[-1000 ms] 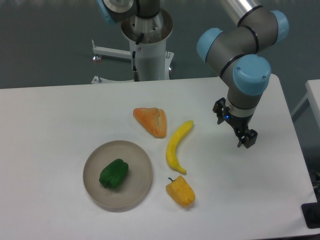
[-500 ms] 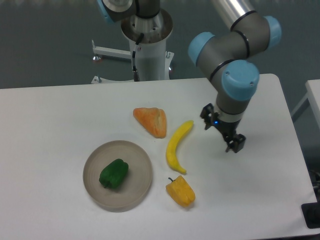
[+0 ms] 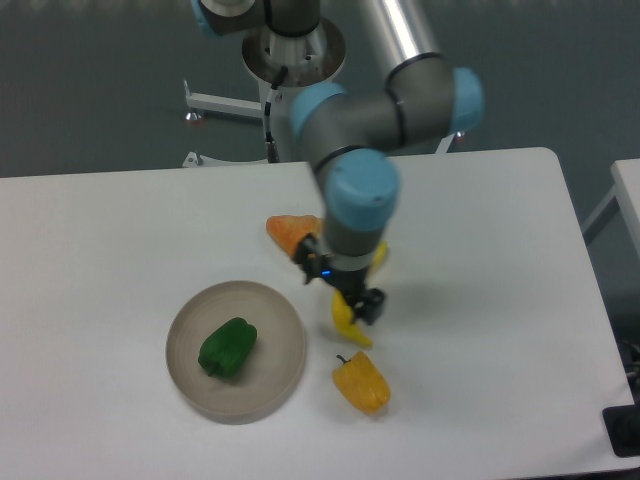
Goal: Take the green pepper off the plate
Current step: 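Lower the gripper over the green pepper and close on it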
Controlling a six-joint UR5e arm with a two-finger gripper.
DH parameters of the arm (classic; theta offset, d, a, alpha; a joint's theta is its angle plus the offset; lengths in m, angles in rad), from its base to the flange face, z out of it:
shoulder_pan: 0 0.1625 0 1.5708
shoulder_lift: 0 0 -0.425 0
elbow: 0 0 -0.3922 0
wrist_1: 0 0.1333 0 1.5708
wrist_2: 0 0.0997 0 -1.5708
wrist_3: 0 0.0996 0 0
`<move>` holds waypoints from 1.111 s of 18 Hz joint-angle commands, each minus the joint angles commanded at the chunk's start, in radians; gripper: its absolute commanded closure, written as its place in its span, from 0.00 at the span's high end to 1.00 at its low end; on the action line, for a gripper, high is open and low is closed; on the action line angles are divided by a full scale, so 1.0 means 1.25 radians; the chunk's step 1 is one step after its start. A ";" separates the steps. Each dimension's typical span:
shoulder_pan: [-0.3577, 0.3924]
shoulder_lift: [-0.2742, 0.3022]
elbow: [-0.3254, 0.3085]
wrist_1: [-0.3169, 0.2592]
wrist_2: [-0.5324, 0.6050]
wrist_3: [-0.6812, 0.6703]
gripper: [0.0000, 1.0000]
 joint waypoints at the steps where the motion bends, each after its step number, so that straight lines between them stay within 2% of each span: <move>1: -0.012 -0.007 0.000 0.002 0.000 -0.033 1.00; 4: -0.054 -0.039 0.000 0.027 0.001 -0.132 1.00; 6: -0.061 -0.055 0.000 0.028 0.000 -0.160 1.00; 9: -0.069 -0.064 0.001 0.031 -0.007 -0.166 1.00; 14: -0.070 -0.077 0.001 0.098 -0.027 -0.201 1.00; 18: -0.080 -0.097 0.000 0.110 -0.027 -0.203 1.00; 20: -0.084 -0.108 0.000 0.146 -0.027 -0.202 1.00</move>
